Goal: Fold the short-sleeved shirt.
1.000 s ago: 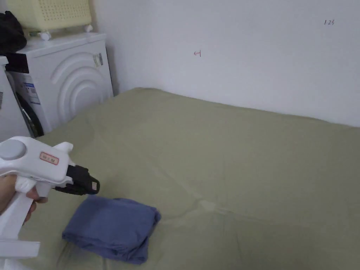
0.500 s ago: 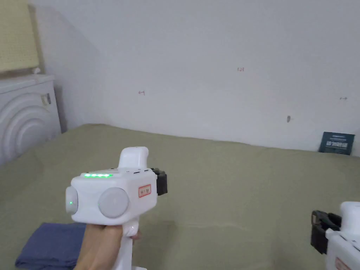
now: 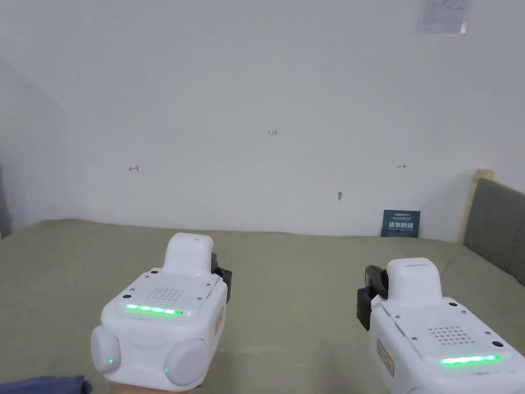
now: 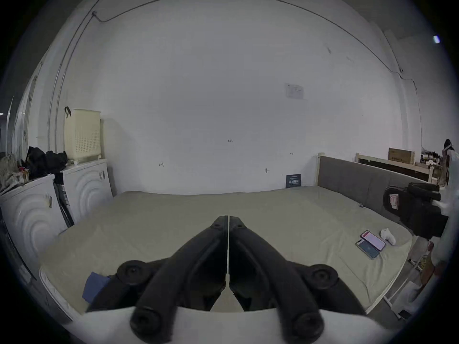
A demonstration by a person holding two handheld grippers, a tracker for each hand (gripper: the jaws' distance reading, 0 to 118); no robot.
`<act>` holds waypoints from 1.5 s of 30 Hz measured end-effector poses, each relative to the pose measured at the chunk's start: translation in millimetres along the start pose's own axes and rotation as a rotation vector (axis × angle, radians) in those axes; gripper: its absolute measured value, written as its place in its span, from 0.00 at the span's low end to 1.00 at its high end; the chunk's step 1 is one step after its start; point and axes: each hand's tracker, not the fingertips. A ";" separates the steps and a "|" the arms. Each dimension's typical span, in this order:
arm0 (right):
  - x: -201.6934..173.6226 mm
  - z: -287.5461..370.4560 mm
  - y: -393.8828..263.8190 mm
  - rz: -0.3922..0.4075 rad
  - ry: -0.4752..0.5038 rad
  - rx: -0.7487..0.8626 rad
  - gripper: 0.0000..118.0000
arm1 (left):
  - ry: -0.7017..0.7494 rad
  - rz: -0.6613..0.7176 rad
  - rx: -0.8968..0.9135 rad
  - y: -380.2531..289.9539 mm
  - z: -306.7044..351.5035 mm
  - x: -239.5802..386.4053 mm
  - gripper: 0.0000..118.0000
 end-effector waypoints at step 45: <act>15.7 6.9 8.3 -0.042 -0.027 -0.028 0.99 | 0.076 -0.068 -0.072 14.6 9.6 22.1 1.00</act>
